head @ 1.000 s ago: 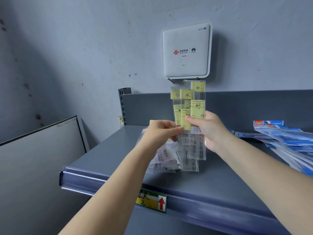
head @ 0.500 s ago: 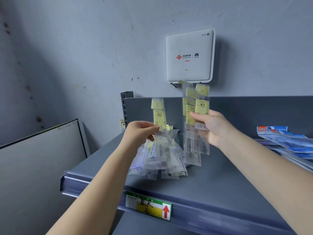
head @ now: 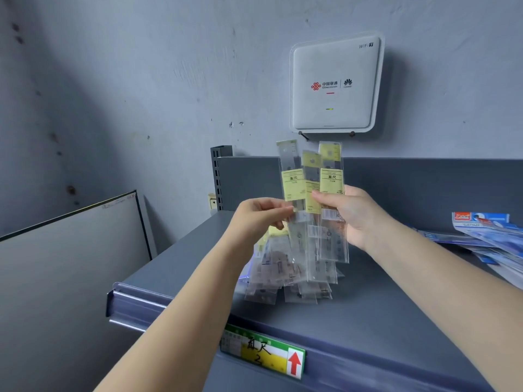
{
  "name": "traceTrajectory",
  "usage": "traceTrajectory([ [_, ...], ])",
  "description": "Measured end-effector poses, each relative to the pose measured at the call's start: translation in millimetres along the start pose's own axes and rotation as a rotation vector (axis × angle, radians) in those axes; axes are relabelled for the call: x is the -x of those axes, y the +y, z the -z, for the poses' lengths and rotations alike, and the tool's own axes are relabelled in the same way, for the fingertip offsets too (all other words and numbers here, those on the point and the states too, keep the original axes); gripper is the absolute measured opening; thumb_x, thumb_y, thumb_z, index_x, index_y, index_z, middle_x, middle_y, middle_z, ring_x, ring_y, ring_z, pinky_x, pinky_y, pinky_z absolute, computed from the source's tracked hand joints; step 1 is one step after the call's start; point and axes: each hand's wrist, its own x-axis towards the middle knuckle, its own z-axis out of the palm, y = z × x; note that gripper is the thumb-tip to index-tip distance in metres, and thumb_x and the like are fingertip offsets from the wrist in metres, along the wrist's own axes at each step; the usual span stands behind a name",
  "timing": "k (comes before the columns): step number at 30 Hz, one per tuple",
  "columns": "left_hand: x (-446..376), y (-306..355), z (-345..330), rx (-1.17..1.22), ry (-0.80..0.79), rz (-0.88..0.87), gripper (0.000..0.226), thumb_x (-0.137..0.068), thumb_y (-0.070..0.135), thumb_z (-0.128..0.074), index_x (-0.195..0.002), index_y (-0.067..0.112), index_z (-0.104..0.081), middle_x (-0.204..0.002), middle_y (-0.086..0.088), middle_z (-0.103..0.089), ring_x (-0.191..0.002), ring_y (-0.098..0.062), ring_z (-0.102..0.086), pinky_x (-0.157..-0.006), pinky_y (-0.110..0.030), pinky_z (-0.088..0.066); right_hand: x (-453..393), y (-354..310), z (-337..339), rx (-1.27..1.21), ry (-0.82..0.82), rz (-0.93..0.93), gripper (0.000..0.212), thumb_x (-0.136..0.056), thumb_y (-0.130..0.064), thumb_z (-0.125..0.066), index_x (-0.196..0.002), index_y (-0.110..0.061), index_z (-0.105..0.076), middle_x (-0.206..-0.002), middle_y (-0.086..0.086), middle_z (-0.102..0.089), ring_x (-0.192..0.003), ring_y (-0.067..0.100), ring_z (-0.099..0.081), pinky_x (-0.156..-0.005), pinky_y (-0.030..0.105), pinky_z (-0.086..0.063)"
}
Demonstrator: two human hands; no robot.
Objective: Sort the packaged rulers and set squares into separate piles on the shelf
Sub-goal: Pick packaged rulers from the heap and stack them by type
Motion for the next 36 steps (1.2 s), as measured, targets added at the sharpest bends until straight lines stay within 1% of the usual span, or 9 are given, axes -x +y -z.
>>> traceTrajectory([
  [2,-3,-2,7,0.063,0.074,0.003,0.012,-0.085,0.008,-0.065,-0.073,0.01,-0.067,-0.062,0.001,-0.065,-0.046,-0.004,-0.047,-0.045,-0.006,-0.036,-2,-1,6,-0.019,0.031,0.006,0.015,-0.084,-0.007,-0.065,-0.097,-0.014,-0.064,-0.101,0.009,-0.07,-0.096,0.025,-0.065,-0.082,0.038,-0.054],
  [4,-5,-6,13,0.008,0.141,0.005,0.01,-0.084,0.008,-0.067,-0.075,0.009,-0.068,-0.059,0.004,-0.065,-0.047,-0.002,-0.05,-0.047,-0.009,-0.038,-2,-4,11,-0.055,0.048,0.011,0.013,-0.085,-0.006,-0.064,-0.095,-0.014,-0.063,-0.094,0.006,-0.069,-0.079,0.02,-0.066,-0.059,0.025,-0.056],
  [7,-9,-18,16,-0.384,0.17,0.065,0.028,-0.078,0.021,-0.075,-0.102,0.012,-0.066,-0.092,0.001,-0.064,-0.085,-0.011,-0.058,-0.073,-0.022,-0.049,-3,-9,15,-0.098,0.058,0.014,0.009,-0.086,-0.007,-0.062,-0.09,-0.015,-0.062,-0.082,0.001,-0.067,-0.059,0.011,-0.064,-0.043,0.017,-0.049],
  [9,-11,-22,18,-0.506,0.219,0.073,0.046,-0.076,0.027,-0.075,-0.118,0.015,-0.06,-0.11,0.001,-0.056,-0.102,-0.016,-0.055,-0.088,-0.029,-0.048,-5,-11,14,-0.085,0.067,0.019,0.01,-0.087,-0.008,-0.061,-0.088,-0.017,-0.063,-0.081,-0.001,-0.067,-0.066,0.012,-0.064,-0.051,0.022,-0.052],
  [13,-10,-17,18,-0.311,0.189,0.079,0.028,-0.086,0.027,-0.066,-0.11,0.011,-0.066,-0.094,0.002,-0.063,-0.074,-0.001,-0.054,-0.057,-0.008,-0.042,-7,-9,6,-0.015,0.056,0.034,0.013,-0.086,-0.007,-0.063,-0.095,-0.015,-0.064,-0.084,-0.001,-0.068,-0.076,0.014,-0.063,-0.058,0.025,-0.049],
  [20,-8,-22,15,-0.388,0.076,0.178,0.02,-0.091,0.016,-0.056,-0.109,0.012,-0.065,-0.086,0.004,-0.06,-0.07,-0.004,-0.051,-0.056,-0.015,-0.039,-13,1,-21,0.205,0.014,0.033,0.019,-0.083,-0.006,-0.067,-0.101,-0.006,-0.064,-0.097,0.008,-0.07,-0.093,0.025,-0.067,-0.091,0.045,-0.052],
  [26,-8,-21,20,-0.287,0.135,0.236,0.016,-0.091,0.008,-0.052,-0.094,0.018,-0.065,-0.1,-0.006,-0.065,-0.08,-0.014,-0.056,-0.057,-0.02,-0.039,-18,4,-25,0.305,-0.026,0.007,0.015,-0.085,-0.005,-0.064,-0.101,-0.006,-0.065,-0.102,0.011,-0.07,-0.093,0.026,-0.067,-0.088,0.042,-0.053],
  [33,-7,-22,25,-0.196,0.182,0.194,0.02,-0.091,0.011,-0.051,-0.081,0.023,-0.063,-0.085,0.002,-0.062,-0.076,-0.012,-0.054,-0.057,-0.022,-0.038,-24,7,-24,0.521,0.043,0.092,0.01,-0.087,-0.016,-0.06,-0.081,-0.009,-0.056,-0.074,0.005,-0.056,-0.068,0.019,-0.05,-0.063,0.029,-0.041],
  [36,-7,-22,24,-0.198,0.199,0.201,0.016,-0.091,0.012,-0.052,-0.083,0.021,-0.063,-0.086,0.0,-0.061,-0.076,-0.013,-0.053,-0.058,-0.023,-0.038,-19,7,-27,0.665,-0.047,-0.025,0.036,-0.088,-0.029,-0.061,-0.114,-0.006,-0.052,-0.111,0.015,-0.056,-0.092,0.025,-0.056,-0.074,0.029,-0.041],
])
